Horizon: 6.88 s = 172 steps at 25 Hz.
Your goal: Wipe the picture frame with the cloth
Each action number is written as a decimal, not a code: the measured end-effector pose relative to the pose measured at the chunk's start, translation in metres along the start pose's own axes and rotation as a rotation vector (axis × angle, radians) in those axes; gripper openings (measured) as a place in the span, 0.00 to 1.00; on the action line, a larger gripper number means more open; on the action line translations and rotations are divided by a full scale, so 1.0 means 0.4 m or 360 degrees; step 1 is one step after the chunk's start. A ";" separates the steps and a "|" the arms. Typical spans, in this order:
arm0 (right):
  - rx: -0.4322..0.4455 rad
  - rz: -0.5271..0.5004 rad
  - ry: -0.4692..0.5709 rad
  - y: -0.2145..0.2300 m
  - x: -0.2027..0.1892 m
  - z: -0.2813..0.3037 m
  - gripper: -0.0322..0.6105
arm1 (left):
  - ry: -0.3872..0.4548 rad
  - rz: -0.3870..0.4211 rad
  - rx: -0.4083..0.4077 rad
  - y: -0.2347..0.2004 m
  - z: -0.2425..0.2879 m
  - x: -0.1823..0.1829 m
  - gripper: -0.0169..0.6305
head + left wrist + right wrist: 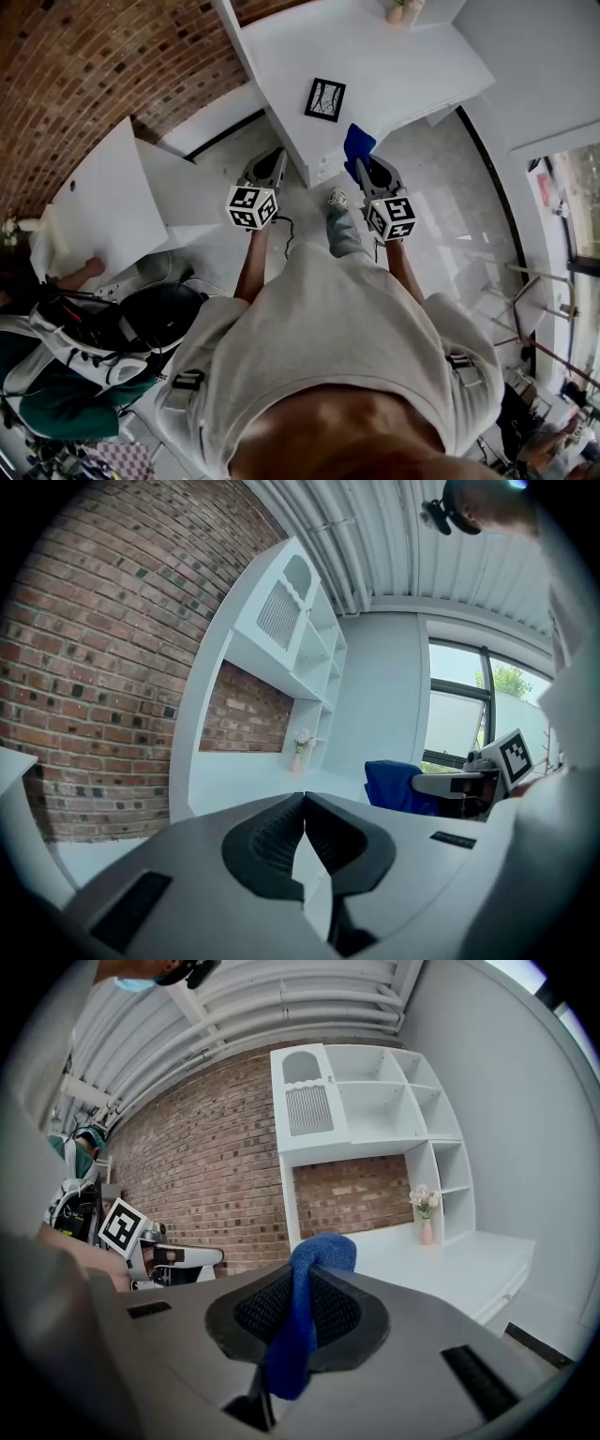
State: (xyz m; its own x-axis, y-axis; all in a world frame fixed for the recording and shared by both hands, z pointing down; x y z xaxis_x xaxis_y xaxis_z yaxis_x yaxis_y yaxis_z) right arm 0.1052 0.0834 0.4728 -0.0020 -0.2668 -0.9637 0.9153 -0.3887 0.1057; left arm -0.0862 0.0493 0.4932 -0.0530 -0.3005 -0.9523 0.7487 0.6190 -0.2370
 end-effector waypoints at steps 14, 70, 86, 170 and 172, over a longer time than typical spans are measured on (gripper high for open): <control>0.0147 0.0022 0.0022 0.250 0.123 0.311 0.15 | 0.0006 0.0045 0.0153 -0.130 0.302 0.150 0.05; 0.0177 -0.0387 -0.0483 0.285 0.008 0.812 0.15 | -0.0152 -0.0196 0.0127 -0.512 0.416 0.076 0.05; 0.0364 -0.0809 -0.0666 0.271 -0.052 0.936 0.15 | -0.0159 -0.0248 0.0165 -0.538 0.389 0.036 0.05; 0.0483 -0.1026 -0.0733 0.247 -0.083 0.931 0.15 | -0.0120 -0.0275 0.0197 -0.477 0.361 0.030 0.05; 0.0474 -0.1047 -0.0760 0.265 -0.094 0.943 0.15 | -0.0122 -0.0276 0.0201 -0.480 0.363 0.030 0.05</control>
State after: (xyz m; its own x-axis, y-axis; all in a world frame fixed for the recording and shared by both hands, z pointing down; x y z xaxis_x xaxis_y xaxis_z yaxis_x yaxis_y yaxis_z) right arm 0.0502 -0.2804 0.6127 -0.7244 -0.2223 -0.6526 0.5251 -0.7912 -0.3133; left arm -0.1346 -0.1783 0.5551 -0.1414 -0.4519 -0.8808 0.8099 0.4589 -0.3654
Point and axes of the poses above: the fingertips, and each gripper's own axes: z forward along the fingers, y to its right, x out of its top, the point moved 1 cm from there along -z, backward along the fingers, and after that the axes turned 5 degrees about -x, right-handed, at the moved point
